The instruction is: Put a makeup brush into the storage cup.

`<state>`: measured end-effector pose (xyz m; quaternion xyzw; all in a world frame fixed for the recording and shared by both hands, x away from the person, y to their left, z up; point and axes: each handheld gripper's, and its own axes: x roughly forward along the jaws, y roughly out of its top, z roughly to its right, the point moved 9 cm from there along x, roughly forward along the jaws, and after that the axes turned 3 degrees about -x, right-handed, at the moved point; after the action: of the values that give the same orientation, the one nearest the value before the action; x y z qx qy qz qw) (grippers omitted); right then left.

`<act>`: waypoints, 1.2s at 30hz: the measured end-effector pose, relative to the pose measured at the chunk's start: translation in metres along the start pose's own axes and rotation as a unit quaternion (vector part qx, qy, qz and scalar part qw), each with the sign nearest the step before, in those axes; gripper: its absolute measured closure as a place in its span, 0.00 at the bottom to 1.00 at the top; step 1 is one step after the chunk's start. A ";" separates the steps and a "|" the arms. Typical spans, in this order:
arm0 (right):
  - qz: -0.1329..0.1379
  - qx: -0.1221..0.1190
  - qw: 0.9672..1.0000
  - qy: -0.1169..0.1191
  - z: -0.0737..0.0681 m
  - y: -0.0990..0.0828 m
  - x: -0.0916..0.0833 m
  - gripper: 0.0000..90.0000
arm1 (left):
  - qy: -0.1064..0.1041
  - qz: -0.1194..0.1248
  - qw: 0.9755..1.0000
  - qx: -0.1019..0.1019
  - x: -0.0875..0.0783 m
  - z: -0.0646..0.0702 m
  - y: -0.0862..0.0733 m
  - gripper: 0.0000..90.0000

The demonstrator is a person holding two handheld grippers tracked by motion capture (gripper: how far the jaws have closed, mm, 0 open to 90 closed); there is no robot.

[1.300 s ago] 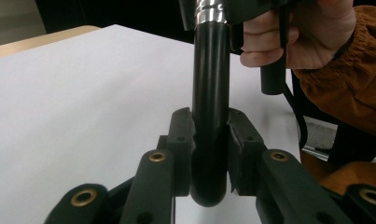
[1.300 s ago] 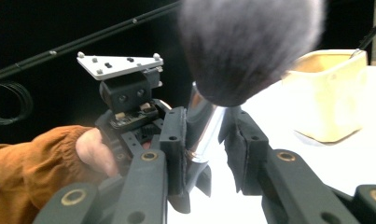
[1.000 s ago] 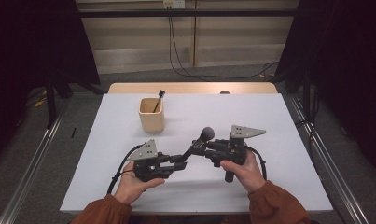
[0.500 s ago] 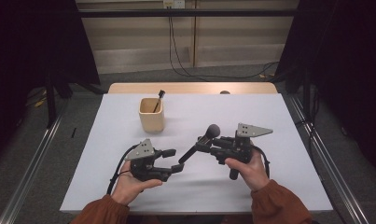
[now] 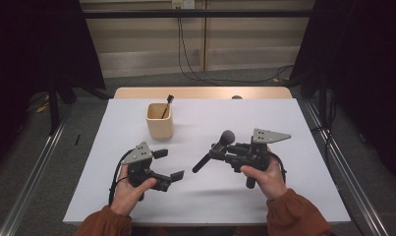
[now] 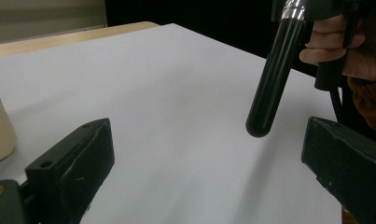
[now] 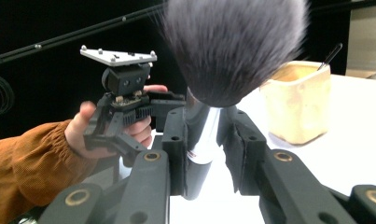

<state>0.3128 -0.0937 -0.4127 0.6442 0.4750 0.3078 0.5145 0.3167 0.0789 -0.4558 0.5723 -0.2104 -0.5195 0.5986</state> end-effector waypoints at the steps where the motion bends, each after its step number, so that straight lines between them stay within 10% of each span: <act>1: -0.006 0.001 1.000 -0.001 0.000 -0.001 0.000 0.79 | -0.001 -0.001 1.000 -0.002 0.000 0.000 0.000 0.03; 21: -0.090 -0.011 0.996 -0.001 0.000 0.003 0.003 0.79 | -0.004 -0.015 1.000 0.027 0.006 0.014 0.007 0.02; 36: -0.183 -0.025 0.983 0.008 0.000 -0.002 0.016 0.79 | -0.022 -0.023 0.999 0.040 0.017 0.029 0.006 0.02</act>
<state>0.3175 -0.0790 -0.4157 0.5313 0.5807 0.2252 0.5742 0.3006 0.0499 -0.4487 0.5891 -0.2307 -0.5366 0.5584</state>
